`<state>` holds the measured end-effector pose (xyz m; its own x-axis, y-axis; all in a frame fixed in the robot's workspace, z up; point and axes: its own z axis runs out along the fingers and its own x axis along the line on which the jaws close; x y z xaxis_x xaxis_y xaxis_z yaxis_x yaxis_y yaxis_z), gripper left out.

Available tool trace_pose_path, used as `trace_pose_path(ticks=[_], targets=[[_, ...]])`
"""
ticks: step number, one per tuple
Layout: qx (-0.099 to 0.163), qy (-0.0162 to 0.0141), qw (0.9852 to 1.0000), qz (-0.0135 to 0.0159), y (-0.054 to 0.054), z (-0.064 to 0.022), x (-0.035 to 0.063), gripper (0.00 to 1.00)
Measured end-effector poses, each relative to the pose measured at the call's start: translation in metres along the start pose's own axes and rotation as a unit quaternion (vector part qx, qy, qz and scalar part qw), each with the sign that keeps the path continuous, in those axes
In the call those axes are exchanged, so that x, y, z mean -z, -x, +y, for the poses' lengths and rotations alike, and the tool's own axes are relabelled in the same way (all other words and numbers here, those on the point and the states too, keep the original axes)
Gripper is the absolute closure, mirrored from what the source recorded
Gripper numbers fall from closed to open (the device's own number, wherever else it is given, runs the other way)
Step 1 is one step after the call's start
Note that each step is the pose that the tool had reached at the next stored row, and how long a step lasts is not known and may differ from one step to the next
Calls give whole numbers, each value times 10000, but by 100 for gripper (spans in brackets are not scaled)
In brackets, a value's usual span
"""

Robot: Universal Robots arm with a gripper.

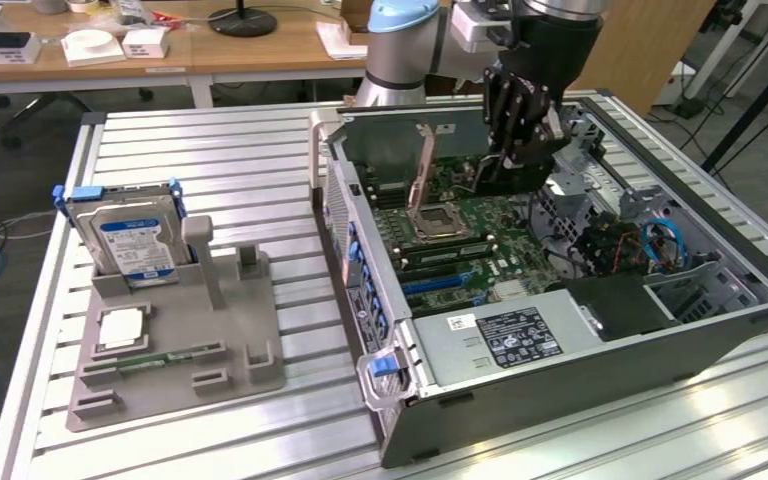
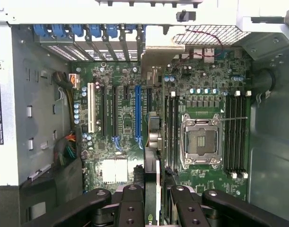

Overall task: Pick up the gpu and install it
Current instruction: 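Insert the gpu into the slot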

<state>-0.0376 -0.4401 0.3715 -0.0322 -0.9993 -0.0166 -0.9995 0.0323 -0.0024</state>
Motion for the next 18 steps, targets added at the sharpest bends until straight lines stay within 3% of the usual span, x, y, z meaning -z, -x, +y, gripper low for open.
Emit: trace_pose_path(ticks=[18], targets=[[-26,-1,10000,1,-40,58,-188,74]])
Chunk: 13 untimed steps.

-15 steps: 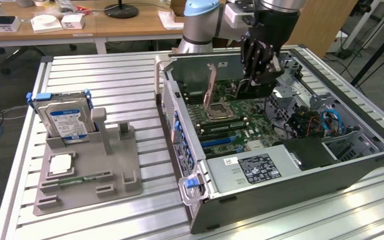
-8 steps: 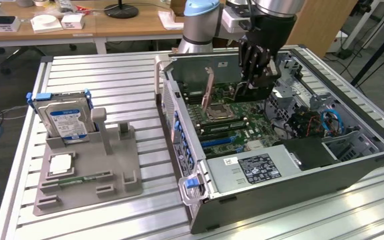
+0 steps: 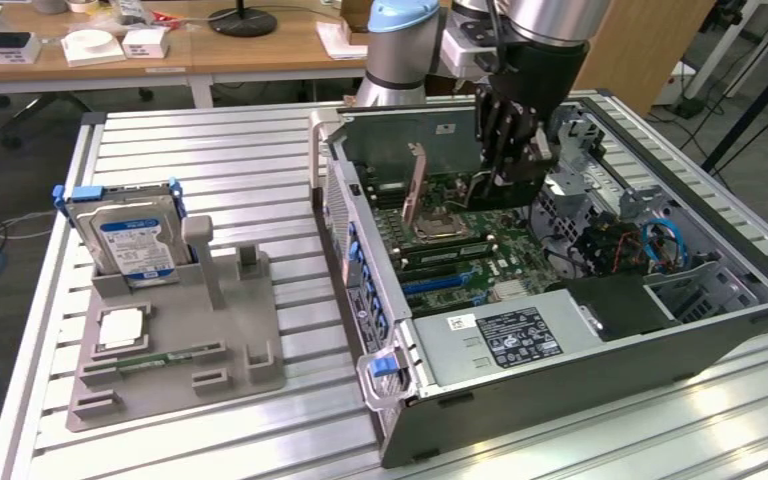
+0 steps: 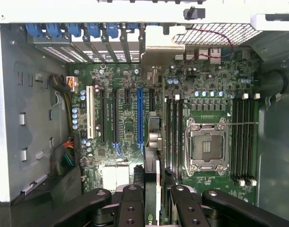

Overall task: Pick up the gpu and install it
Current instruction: 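Insert the gpu into the slot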

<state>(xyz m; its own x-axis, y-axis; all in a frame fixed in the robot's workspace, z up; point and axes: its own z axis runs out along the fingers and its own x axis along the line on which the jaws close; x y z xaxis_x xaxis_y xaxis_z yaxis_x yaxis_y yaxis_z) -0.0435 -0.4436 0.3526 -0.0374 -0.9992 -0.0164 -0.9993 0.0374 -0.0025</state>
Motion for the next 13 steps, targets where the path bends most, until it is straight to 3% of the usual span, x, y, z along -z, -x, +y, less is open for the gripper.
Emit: trace_pose_path(ticks=[13], targets=[[0,0,10000,0,-41,-1,-111,74]])
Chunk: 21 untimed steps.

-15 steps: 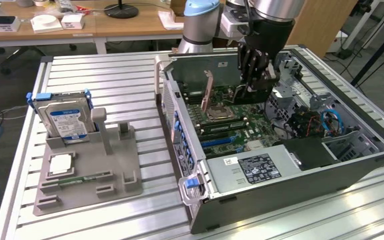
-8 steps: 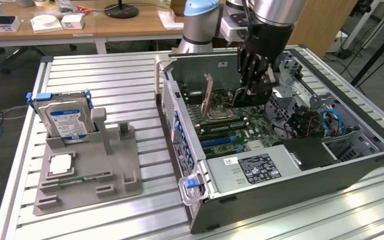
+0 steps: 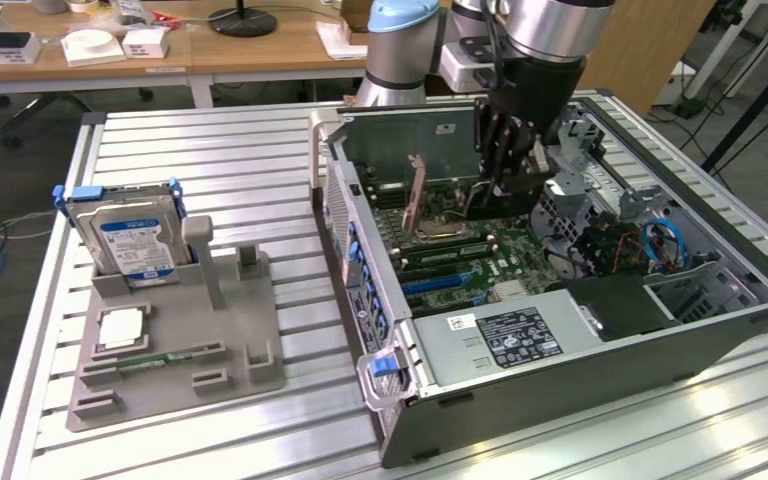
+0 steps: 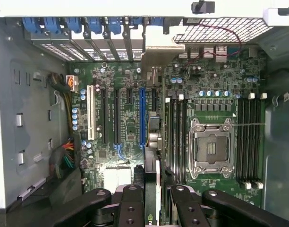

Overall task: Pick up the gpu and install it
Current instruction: 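Insert the gpu into the slot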

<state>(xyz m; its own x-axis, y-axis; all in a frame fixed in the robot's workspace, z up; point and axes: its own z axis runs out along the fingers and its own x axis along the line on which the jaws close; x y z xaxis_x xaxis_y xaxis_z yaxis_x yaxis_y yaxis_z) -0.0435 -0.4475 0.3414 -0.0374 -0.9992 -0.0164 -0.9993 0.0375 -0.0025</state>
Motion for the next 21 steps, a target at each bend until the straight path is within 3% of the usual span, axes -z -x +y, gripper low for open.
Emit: trace_pose_path(ticks=[21], targets=[[0,-2,10000,1,-13,3,-95,74]])
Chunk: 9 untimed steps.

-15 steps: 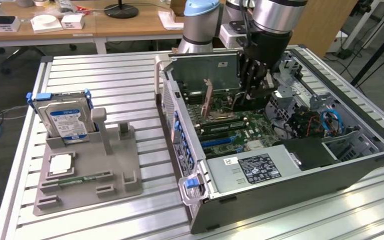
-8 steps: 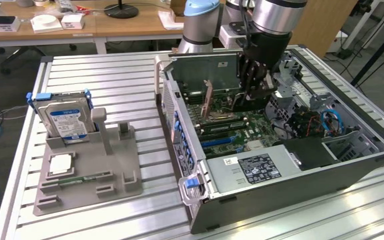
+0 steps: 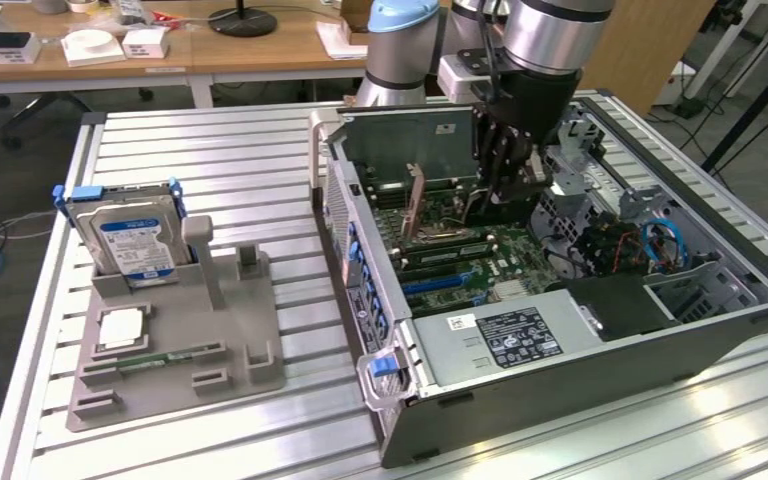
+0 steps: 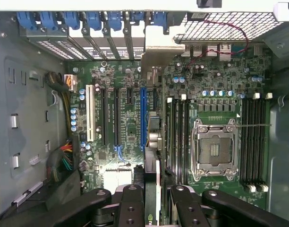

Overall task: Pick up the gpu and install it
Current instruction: 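Insert the gpu into the slot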

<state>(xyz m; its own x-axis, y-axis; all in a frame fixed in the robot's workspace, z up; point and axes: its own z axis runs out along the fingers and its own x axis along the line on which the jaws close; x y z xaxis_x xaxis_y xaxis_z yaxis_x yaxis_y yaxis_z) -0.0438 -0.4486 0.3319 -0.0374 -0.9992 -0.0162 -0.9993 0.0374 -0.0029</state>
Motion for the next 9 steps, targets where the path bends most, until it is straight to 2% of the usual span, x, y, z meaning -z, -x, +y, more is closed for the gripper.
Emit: trace_pose_path(ticks=[6,9], targets=[[0,0,10000,0,0,0,0,74],[0,-12,10000,-2,0,2,-2,74]])
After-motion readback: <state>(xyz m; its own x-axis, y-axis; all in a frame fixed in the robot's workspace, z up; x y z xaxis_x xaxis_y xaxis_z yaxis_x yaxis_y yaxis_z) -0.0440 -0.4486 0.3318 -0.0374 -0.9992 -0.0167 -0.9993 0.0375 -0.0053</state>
